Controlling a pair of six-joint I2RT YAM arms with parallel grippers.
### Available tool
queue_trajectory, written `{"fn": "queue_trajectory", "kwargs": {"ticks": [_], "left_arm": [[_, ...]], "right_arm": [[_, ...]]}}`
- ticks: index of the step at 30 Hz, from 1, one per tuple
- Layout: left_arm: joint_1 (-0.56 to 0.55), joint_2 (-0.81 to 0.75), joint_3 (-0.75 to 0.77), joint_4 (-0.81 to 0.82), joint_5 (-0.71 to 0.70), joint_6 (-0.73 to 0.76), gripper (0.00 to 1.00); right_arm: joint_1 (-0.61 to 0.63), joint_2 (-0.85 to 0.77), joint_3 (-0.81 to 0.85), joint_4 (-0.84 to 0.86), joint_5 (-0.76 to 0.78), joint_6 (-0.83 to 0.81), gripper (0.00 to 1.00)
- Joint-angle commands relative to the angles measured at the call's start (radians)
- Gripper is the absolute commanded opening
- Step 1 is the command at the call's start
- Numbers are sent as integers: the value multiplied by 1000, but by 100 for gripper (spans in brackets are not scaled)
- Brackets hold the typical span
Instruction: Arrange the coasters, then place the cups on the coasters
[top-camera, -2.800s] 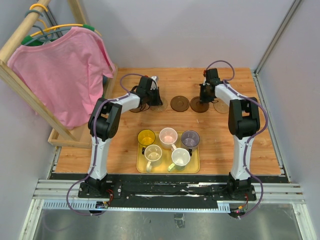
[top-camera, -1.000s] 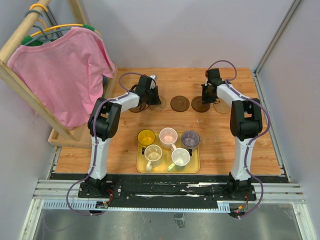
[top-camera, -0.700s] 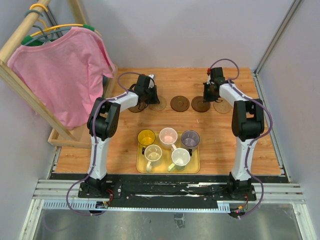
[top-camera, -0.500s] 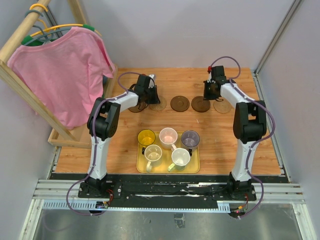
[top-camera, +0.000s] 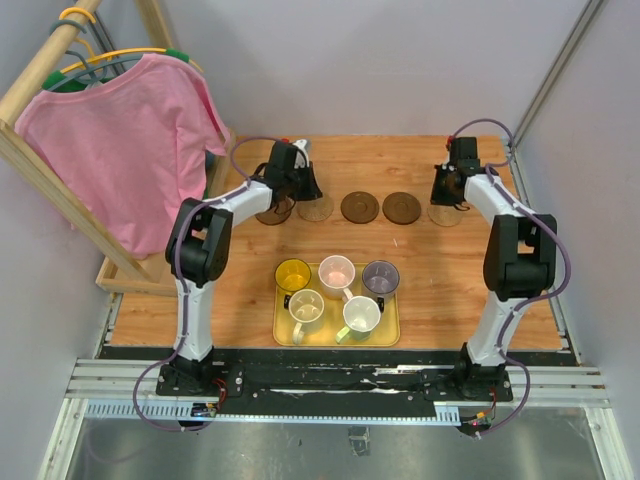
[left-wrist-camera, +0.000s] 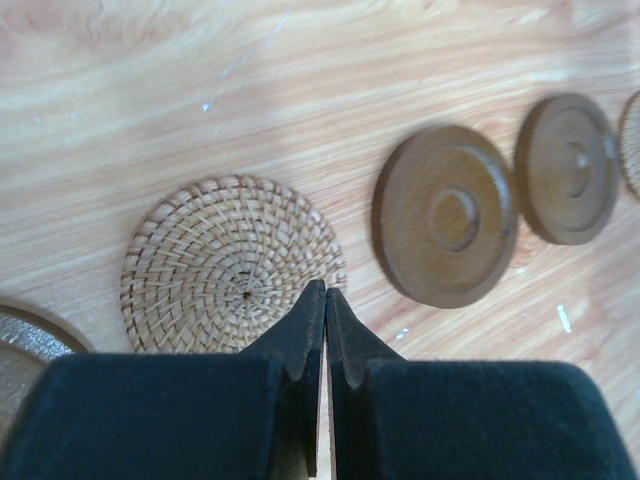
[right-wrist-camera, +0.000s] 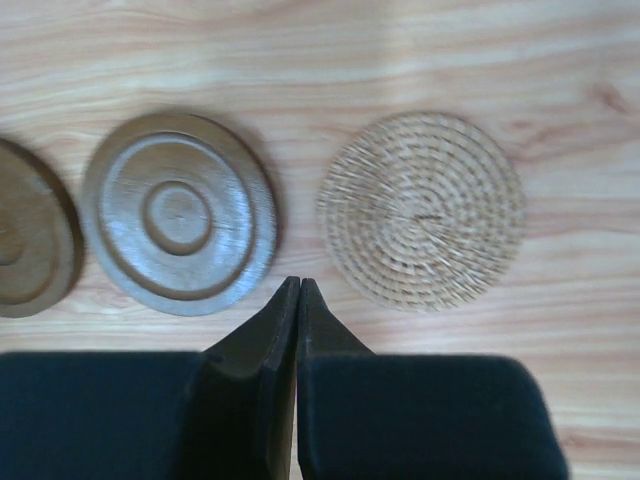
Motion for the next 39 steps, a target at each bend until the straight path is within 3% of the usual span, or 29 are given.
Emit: {"fn": "queue_trajectory", "kwargs": {"ticks": [1,5,9,14,19,23,31,39], "left_arm": [[12,-114,-38,53,5,14,5],[67,-171,-145,118,38,-46,7],[169,-237,-272,231,86,-104,14],[254,-319,-351,217,-5,-38,15],[259,-404,-412,216,-143,39,15],[259,-456,-461,259,-174,39,15],[259,-515,-605,429,-93,10,15],[258,-498,-651,478,0,7,11]], "right_arm": [[-44,-55,-56,8,34,19,1],[-57,-88,-105,28,100,-3,1],[-88,-98,-144,79,151,20,1],[-142,-70,-145,120,136,47,1],[-152,-60,-142,177,169,4,1],[-155,-54,-138,205,173,-25,1],[-156,-40,-152,256,153,-27,1],[-158,-134,-275,430,114,-30,1]]}}
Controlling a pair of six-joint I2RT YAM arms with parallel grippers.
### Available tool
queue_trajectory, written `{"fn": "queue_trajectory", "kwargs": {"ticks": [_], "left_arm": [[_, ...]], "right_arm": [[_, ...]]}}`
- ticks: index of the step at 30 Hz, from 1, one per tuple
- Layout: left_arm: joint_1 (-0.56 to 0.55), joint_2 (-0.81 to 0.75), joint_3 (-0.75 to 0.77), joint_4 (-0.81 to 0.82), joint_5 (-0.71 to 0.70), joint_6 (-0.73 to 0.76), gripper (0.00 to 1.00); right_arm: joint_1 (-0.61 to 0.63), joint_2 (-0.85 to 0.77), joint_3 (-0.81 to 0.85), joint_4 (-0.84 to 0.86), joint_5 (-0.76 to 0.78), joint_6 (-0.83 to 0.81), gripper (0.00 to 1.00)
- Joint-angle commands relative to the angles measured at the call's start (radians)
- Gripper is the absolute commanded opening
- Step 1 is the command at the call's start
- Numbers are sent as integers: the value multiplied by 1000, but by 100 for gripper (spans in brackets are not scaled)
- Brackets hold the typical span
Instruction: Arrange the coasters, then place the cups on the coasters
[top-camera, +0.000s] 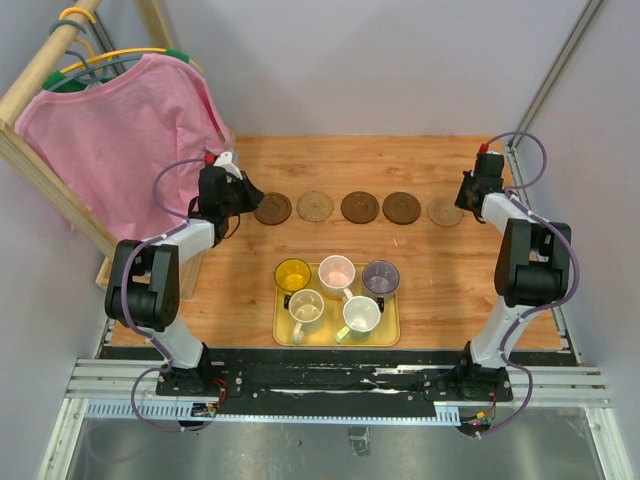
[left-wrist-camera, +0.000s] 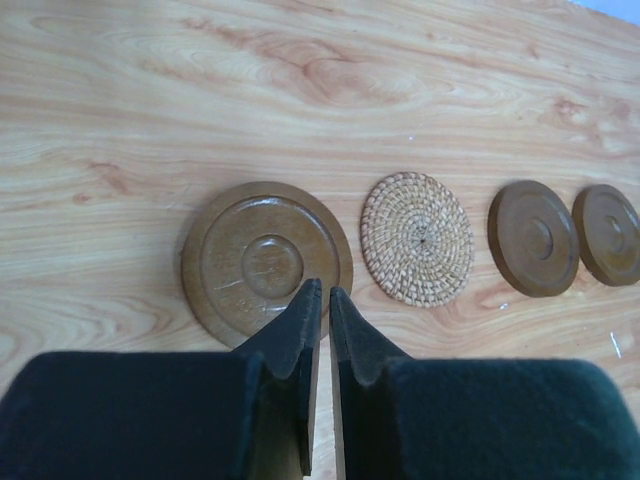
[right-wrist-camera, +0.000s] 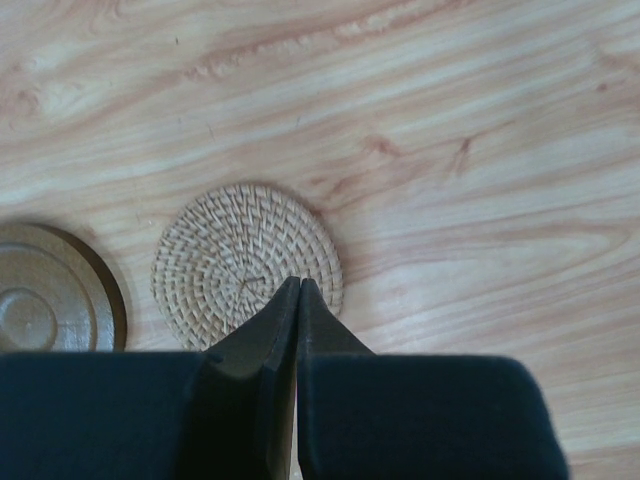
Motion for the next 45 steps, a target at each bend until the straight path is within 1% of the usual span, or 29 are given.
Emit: {"fn": "queue_trajectory", "kwargs": {"ticks": [1,3,6,9,12,16,17,18,19,21,22,23,24,28,30,33,34,35,39,45], "left_arm": [[-4,-13,-35,101,45,-2,11],[-4,-19,-45,106,36,-1,11],[-11,-27,-53,86,20,11,9],[-36,-43,-69,76,-12,37,7],[-76,-57,-70,54,-46,84,6],[-130,-72,-55,15,-78,137,6],[-139,-78,-55,11,-83,142,6],[-144,-88,-60,11,-84,142,6],[-146,-98,-67,13,-81,138,6],[-147,-121,-89,17,-76,128,7],[-147,-137,-101,17,-73,125,9],[-147,-155,-114,18,-70,124,10],[-148,-171,-127,17,-70,122,13],[-147,-253,-184,18,-81,112,26],[-148,-292,-209,16,-92,105,41],[-148,-352,-249,15,-114,93,69],[-148,-373,-262,12,-123,88,77],[-148,-395,-273,12,-127,84,81],[-147,-470,-324,10,-152,62,85],[-148,-551,-346,-33,-178,34,87]], "right_arm": [[-5,-94,-82,130,-9,-18,1],[-5,-132,-124,183,-11,-19,1],[-5,-208,-219,314,-32,-19,1],[-5,-271,-282,403,-45,-15,1],[-5,-311,-289,409,-59,-10,1],[-5,-337,-256,332,-77,19,4],[-5,-344,-249,316,-83,25,7],[-5,-351,-244,301,-88,30,13],[-5,-357,-239,284,-93,37,23],[-6,-374,-233,260,-112,47,50],[-6,-382,-231,250,-126,49,61],[-8,-391,-230,238,-146,50,67],[-10,-400,-227,227,-169,48,68],[-11,-458,-221,159,-207,46,71],[-11,-504,-240,148,-212,49,75],[-11,-564,-260,100,-194,61,81],[-11,-578,-259,68,-190,64,84],[-11,-590,-257,38,-189,70,85],[-10,-638,-270,-60,-221,93,88],[13,-766,-356,-119,-219,75,88]]}}
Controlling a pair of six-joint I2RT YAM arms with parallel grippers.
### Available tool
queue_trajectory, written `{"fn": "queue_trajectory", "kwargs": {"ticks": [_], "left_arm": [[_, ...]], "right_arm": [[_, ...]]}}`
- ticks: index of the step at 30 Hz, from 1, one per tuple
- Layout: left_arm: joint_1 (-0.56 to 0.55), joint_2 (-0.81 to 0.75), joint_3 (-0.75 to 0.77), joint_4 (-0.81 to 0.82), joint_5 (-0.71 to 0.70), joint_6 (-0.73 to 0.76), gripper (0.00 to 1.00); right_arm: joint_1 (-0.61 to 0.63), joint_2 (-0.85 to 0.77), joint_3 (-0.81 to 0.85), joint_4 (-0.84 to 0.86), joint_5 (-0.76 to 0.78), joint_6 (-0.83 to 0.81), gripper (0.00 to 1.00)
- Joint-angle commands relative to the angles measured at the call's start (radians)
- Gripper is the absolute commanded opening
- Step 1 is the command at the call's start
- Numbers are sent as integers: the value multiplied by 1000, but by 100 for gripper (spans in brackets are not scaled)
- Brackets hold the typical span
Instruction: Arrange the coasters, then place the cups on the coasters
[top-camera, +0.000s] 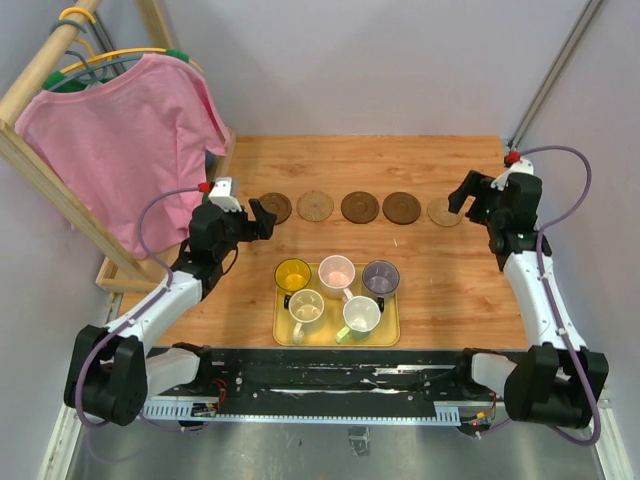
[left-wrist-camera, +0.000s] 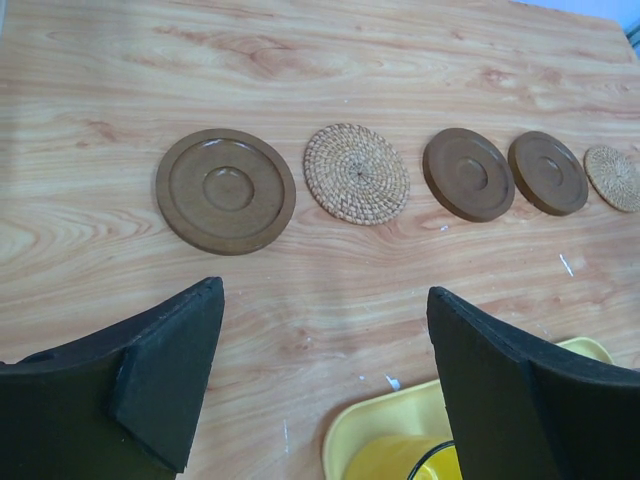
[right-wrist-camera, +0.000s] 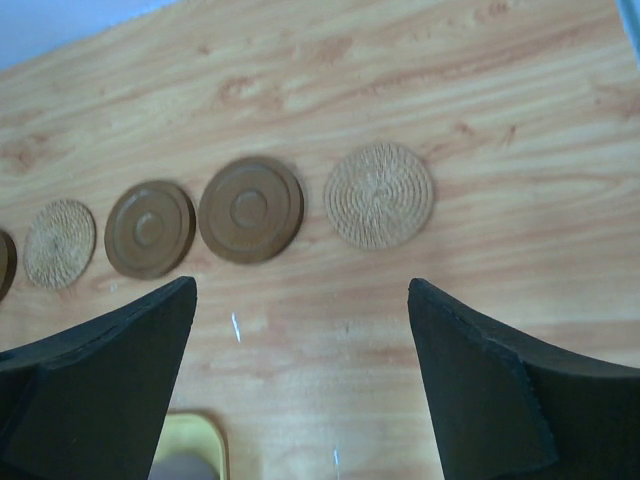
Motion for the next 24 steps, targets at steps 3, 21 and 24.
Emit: {"fn": "queue_trajectory", "kwargs": {"ticks": [3,21,24], "left_arm": [[0,-72,-29,-25,-28,-40,87],[-15,-184,-180,2,30,-126,95],[-15,-180,-193,20,46,-138,95]], "right_arm": [[48,-127,-36,-168,36,-36,86],[515,-229,-217,-372,125,114,89],[579,-243,-254,-356,138,144,89]]}}
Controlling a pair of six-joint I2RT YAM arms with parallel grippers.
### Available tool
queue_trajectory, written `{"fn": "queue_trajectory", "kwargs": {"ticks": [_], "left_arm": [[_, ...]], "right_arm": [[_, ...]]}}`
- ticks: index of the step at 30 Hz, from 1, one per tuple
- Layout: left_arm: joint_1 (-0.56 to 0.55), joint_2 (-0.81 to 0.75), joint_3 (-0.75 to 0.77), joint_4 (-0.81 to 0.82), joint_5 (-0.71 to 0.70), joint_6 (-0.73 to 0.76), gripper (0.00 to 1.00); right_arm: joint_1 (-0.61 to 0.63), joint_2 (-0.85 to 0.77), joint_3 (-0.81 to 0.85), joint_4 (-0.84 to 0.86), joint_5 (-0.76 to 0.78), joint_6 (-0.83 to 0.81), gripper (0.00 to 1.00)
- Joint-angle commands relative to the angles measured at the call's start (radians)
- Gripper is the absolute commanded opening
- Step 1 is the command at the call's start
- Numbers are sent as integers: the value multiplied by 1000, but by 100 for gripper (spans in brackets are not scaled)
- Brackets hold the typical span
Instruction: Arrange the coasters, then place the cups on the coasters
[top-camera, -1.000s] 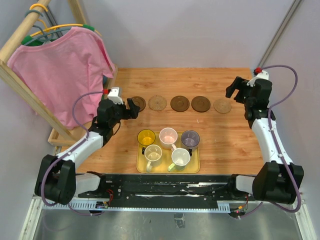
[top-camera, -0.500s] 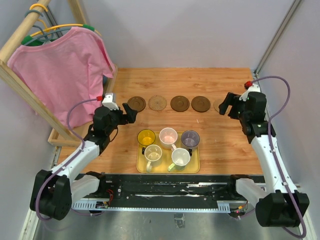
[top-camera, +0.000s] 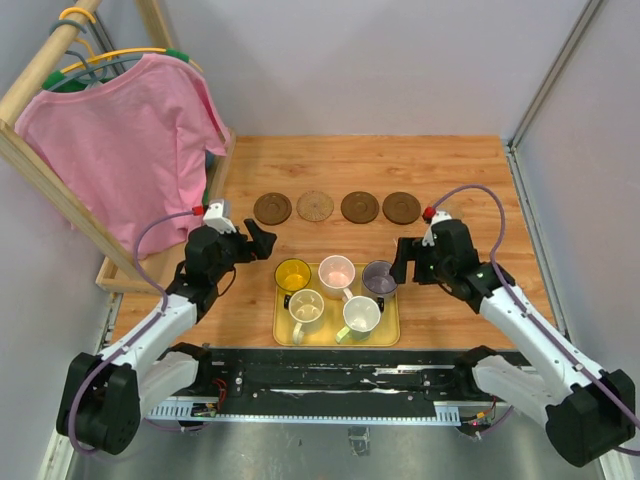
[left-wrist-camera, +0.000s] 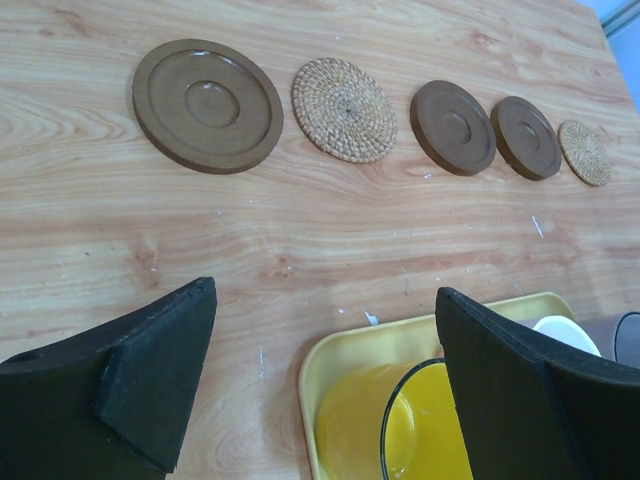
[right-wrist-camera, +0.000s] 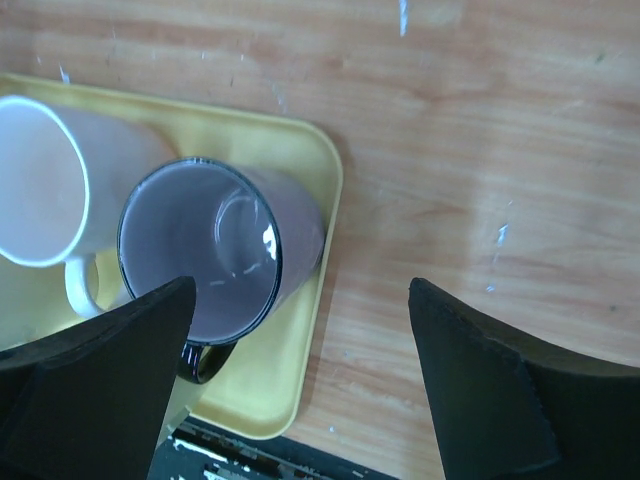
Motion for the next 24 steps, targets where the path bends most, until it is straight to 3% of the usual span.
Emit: {"fn": "queue_trajectory", "kwargs": {"ticks": [1,13,24], "left_arm": [[-10,-8,-27,49,33,-21,95],[-12,-18,-68,85,34,-30,95],[-12,-45,-79,86,36,-31,95]], "right_arm": [[91,-29,-46,-6,49,85,89],[180,-113,-118,11,72,152,87],[261,-43,-105,37,78,146,74]]}}
